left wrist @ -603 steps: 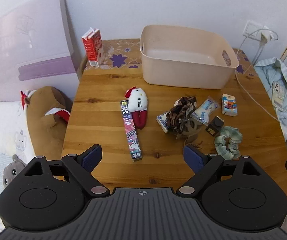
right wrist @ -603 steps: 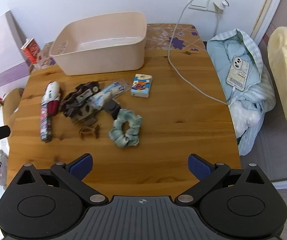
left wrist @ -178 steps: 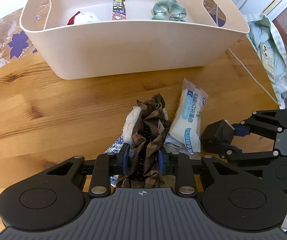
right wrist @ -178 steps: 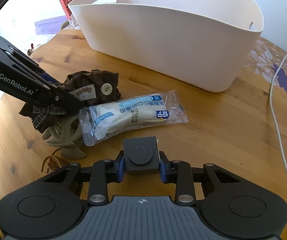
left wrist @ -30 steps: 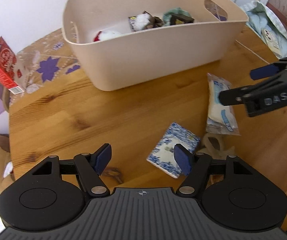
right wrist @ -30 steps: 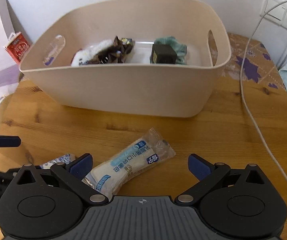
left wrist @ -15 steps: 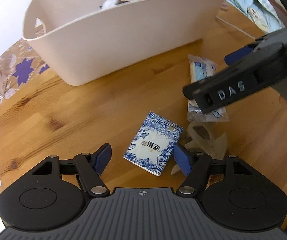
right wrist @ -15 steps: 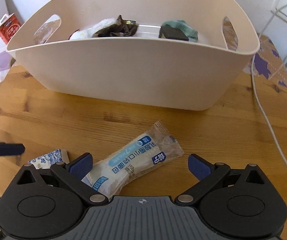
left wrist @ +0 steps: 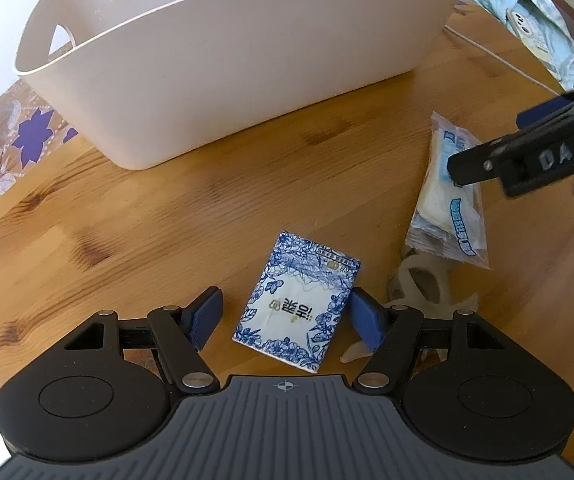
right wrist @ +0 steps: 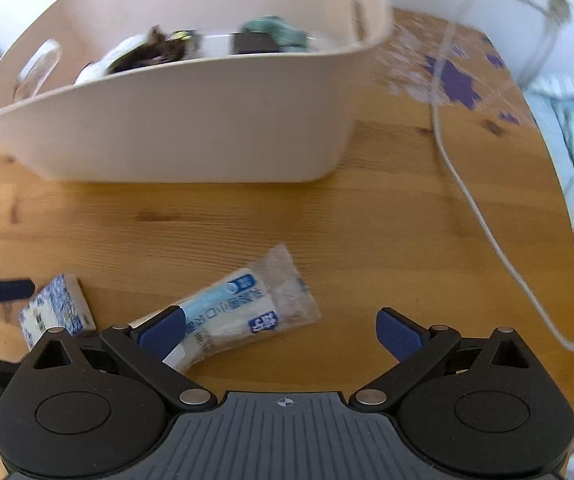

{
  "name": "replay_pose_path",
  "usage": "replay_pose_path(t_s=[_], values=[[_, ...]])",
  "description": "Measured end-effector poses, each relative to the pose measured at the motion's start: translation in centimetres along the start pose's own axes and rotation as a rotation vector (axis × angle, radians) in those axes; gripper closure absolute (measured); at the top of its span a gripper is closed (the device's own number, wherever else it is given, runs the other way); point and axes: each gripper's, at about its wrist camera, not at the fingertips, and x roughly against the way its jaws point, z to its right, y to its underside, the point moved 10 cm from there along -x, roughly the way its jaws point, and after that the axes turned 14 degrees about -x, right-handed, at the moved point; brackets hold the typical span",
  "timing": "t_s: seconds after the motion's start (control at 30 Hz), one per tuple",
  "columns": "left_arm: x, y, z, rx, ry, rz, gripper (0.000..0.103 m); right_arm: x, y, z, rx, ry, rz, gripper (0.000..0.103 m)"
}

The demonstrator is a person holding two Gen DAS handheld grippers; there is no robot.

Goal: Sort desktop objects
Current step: 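Move both grippers back toward the remaining packets on the table, then grasp the blue patterned tissue pack with the left gripper while the right grasps the white packet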

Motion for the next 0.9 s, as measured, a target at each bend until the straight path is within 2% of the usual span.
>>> replay_pose_path(t_s=[0.2,0.23,0.33,0.47,0.6,0.67,0.7,0.73,0.77,0.8,0.9], values=[[-0.1,0.0,0.1,0.006,-0.007,-0.008,0.032,-1.4,1.2,-0.6,-0.245,-0.156,-0.123,0.0],[-0.1,0.0,0.1,0.007,-0.006,-0.011,0.032,-1.4,1.3,-0.8,-0.267,-0.165,-0.116,0.0],[-0.1,0.0,0.0,0.012,-0.003,-0.02,0.029,-1.6,1.3,-1.9,-0.272,-0.173,-0.121,0.0],[-0.3,0.0,-0.4,0.041,0.001,-0.028,0.026,-1.8,1.3,-3.0,-0.228,-0.127,-0.09,0.004],[-0.2,-0.1,-0.4,0.065,0.001,-0.028,0.026,-1.6,0.7,-3.3,-0.145,-0.039,-0.018,0.034],[-0.2,-0.2,-0.4,0.063,-0.003,-0.026,0.026,-1.4,1.0,-2.8,-0.13,-0.037,-0.016,0.038],[-0.1,-0.3,-0.4,0.056,-0.001,-0.023,0.028,-1.3,1.1,-2.6,-0.124,-0.029,-0.012,0.048],[0.0,-0.4,-0.4,0.052,-0.002,-0.017,0.036,-1.1,1.1,-2.3,-0.116,-0.014,-0.003,0.064],[0.2,-0.5,-0.4,0.05,-0.003,-0.009,0.042,-1.0,1.2,-1.8,-0.104,0.002,0.004,0.07],[0.4,-0.7,-0.4,0.051,-0.004,-0.004,0.054,-0.9,1.2,-1.6,-0.094,-0.015,0.006,0.072],[0.6,-0.9,-0.4,0.056,0.003,-0.011,0.055,-0.7,1.5,-0.9,-0.083,-0.031,-0.001,0.076]])
